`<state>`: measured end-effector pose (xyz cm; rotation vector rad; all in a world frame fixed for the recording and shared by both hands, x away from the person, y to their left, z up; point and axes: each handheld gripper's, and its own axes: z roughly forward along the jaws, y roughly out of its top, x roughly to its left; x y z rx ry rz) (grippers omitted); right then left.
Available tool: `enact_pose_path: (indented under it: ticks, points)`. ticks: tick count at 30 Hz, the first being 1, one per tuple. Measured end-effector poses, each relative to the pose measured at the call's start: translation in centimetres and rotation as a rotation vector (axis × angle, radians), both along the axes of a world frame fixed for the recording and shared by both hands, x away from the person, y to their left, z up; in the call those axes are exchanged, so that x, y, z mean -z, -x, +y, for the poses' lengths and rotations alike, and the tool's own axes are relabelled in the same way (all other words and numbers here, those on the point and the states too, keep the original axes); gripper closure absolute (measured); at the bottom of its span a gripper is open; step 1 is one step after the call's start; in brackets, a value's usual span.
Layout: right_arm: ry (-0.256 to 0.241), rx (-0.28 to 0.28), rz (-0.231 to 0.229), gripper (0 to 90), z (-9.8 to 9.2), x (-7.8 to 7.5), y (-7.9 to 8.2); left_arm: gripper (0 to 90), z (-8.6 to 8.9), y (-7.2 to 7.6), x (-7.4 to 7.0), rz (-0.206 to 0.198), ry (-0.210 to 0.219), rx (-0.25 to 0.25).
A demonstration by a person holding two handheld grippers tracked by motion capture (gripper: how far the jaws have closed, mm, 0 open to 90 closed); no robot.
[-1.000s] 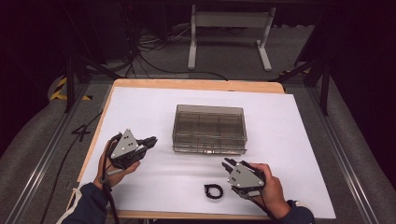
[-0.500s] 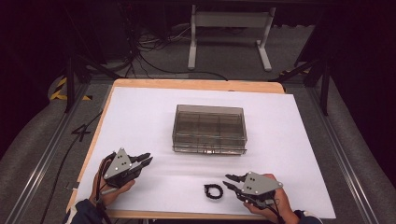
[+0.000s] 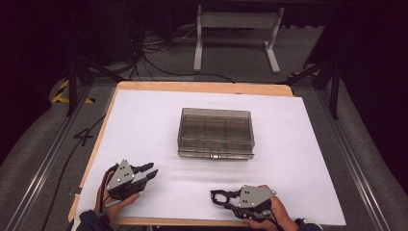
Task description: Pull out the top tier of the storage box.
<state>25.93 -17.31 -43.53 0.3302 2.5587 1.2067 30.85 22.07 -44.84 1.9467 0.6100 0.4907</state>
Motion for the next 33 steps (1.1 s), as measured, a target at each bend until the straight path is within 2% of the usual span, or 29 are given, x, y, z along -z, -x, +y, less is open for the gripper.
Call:
enact_pose_path:
  ticks: [6, 13, 18, 22, 25, 30, 33]
  points:
    - [0.016, -0.023, 0.011, 67.8, 0.5, 0.4, 0.0, 67.7, -0.1, 0.0, 0.0, 0.003, -0.003, 0.008]
    - [0.012, -0.028, -0.001, 68.3, 0.6, 0.3, 0.0, 66.3, -0.3, 0.0, 0.1, 0.01, -0.001, 0.016]
    - [-0.009, -0.011, -0.028, 69.1, 0.3, -0.4, -0.3, 64.0, -0.7, 0.1, 0.0, 0.015, -0.002, 0.036]
    - [-0.041, 0.033, -0.061, 69.3, -0.7, -1.6, -0.8, 58.1, -1.4, -0.4, -0.6, 0.015, 0.004, 0.057]
    - [-0.082, 0.11, -0.094, 70.2, -2.5, -2.8, -1.6, 57.6, -2.1, -1.0, -1.2, -0.003, 0.013, 0.065]
    - [-0.122, 0.229, -0.111, 69.8, -5.1, -3.7, -2.6, 54.3, -3.5, -2.0, -1.8, -0.01, 0.001, 0.075]
    - [-0.121, 0.246, -0.126, 69.4, -5.6, -3.8, -2.7, 52.6, -3.8, -2.5, -2.1, -0.014, 0.009, 0.073]
